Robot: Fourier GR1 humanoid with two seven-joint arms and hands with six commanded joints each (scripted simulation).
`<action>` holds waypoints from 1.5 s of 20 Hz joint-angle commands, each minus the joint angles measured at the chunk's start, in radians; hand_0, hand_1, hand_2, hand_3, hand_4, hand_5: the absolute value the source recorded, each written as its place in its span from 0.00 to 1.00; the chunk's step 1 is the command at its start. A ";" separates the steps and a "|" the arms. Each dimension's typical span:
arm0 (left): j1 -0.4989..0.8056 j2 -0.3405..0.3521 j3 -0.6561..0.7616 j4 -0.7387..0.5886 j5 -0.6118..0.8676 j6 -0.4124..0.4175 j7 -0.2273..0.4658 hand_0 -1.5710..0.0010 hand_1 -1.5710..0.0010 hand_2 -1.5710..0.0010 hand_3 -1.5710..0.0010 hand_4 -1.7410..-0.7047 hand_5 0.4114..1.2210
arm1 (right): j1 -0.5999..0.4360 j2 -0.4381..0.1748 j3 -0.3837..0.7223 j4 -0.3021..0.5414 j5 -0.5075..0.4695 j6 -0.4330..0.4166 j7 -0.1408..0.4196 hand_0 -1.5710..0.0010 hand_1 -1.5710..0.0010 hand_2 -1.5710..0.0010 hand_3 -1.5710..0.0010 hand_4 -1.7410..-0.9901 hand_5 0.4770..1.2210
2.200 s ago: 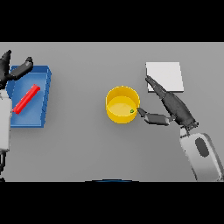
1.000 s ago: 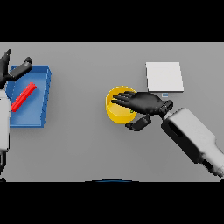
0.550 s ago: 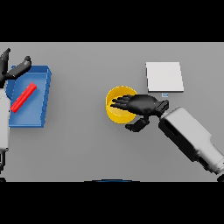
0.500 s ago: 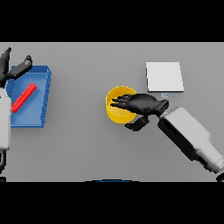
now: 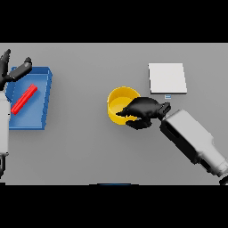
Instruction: Pick up the red beaker and tilt it to pour out 1 green nut into yellow bowl. Pick up the yellow bowl and place it on the metallic measuring scale.
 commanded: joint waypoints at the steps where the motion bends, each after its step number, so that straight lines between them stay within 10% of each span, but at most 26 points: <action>1: 0.004 0.005 0.006 0.007 0.004 -0.002 -0.007 1.00 1.00 1.00 1.00 0.92 0.40 | -0.002 0.002 -0.004 0.005 -0.006 0.004 -0.002 0.40 0.49 0.50 0.38 0.29 0.85; 9: 0.006 -0.001 0.003 0.020 -0.006 0.020 -0.031 1.00 1.00 1.00 1.00 0.92 0.39 | -0.004 -0.026 -0.012 -0.053 -0.030 0.041 0.058 0.07 0.08 0.08 0.23 0.07 0.97; 17: 0.001 0.007 0.009 0.013 0.000 0.013 -0.023 1.00 1.00 1.00 1.00 0.91 0.40 | -0.043 -0.094 -0.065 -0.158 -0.103 0.125 0.130 0.01 0.01 0.01 0.17 0.03 1.00; 21: -0.007 0.015 0.011 0.025 0.000 0.011 -0.040 1.00 1.00 1.00 1.00 0.91 0.41 | -0.103 -0.044 -0.064 -0.114 -0.114 0.132 0.182 0.00 0.01 0.01 0.16 0.02 1.00; 30: -0.007 0.017 0.024 0.016 0.014 0.007 -0.029 1.00 1.00 1.00 1.00 0.90 0.42 | -0.167 -0.150 -0.131 -0.020 -0.113 0.068 0.189 0.02 0.01 0.00 0.10 0.02 1.00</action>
